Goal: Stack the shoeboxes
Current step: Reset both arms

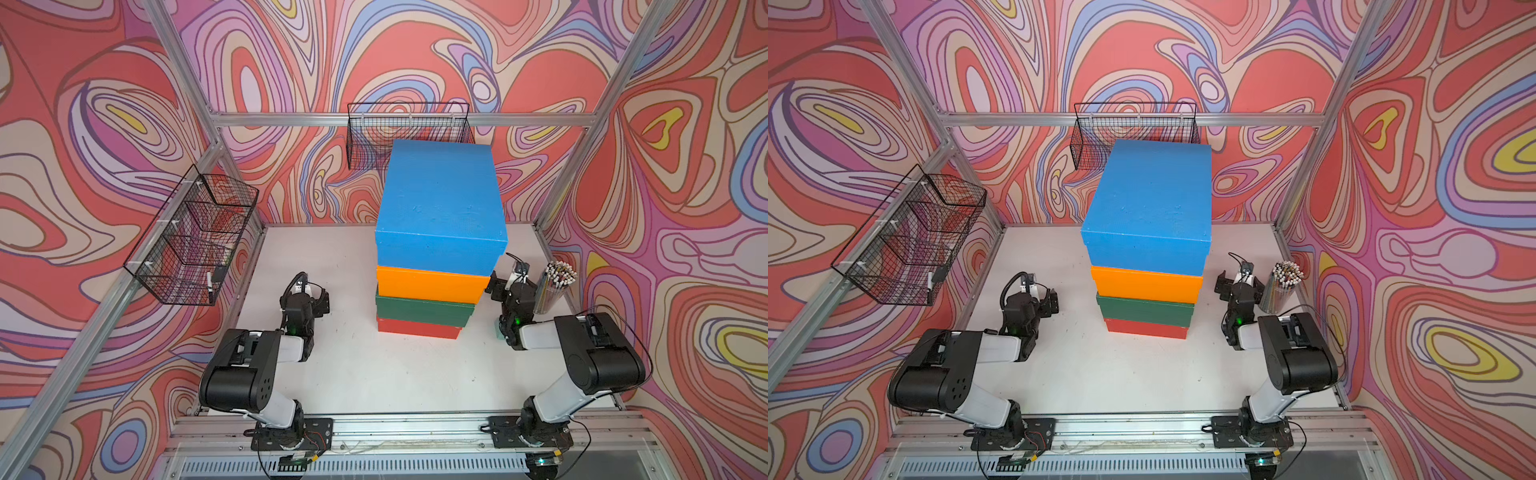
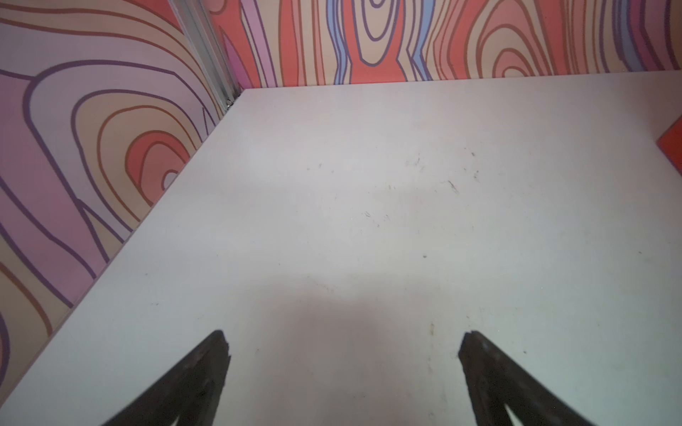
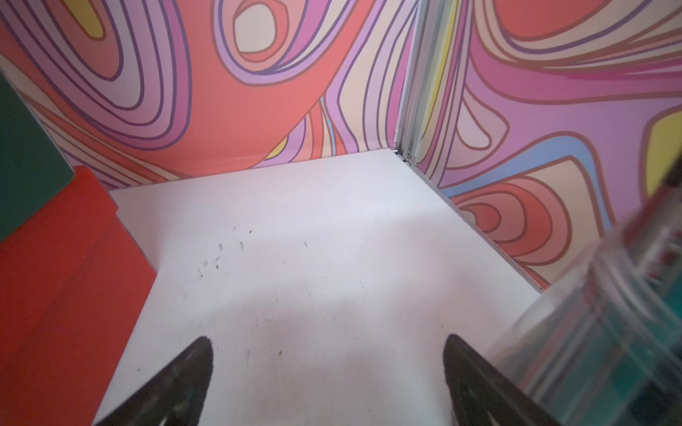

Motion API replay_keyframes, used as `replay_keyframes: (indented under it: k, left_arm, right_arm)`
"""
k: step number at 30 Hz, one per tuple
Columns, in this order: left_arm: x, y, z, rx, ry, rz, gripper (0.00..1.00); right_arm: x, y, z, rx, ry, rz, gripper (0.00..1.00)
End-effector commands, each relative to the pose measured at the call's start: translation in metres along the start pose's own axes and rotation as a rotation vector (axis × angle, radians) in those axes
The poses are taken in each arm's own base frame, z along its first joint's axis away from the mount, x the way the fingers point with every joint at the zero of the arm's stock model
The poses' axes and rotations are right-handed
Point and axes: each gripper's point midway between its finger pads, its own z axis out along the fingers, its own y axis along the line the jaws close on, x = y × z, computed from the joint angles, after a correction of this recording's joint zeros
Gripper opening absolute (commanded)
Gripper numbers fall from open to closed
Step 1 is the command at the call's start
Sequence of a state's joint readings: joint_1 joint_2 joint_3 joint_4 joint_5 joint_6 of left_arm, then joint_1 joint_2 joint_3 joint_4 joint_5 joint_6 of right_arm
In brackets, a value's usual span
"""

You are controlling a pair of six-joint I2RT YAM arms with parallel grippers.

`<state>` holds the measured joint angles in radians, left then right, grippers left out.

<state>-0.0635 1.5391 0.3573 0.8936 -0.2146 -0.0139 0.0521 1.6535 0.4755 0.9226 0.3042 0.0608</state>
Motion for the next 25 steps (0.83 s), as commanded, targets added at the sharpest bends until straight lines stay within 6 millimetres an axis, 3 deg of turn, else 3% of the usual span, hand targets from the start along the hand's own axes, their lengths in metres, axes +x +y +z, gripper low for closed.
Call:
replay_keyframes:
  k: [1,6,10,14,25]
  left_arm:
    - [-0.008,0.007,0.002,-0.036,-0.03,-0.022,1.0]
    - [-0.009,0.007,0.001,-0.038,-0.035,-0.026,1.0]
    - [-0.009,0.007,0.002,-0.037,-0.032,-0.026,1.0]
    - [-0.008,0.007,0.003,-0.031,-0.026,-0.026,1.0]
    - [-0.008,0.008,0.001,-0.039,-0.03,-0.03,1.0]
  right_arm:
    - [0.013,0.006,0.011,-0.074,0.076,-0.003,0.98]
    - [0.009,0.003,0.009,-0.101,0.055,0.01,0.98]
    - [0.014,0.019,0.008,-0.194,0.066,-0.024,0.98]
    - [0.016,0.022,0.008,-0.214,0.072,-0.022,0.98]
    - [0.017,0.021,0.006,-0.211,0.056,-0.025,0.98]
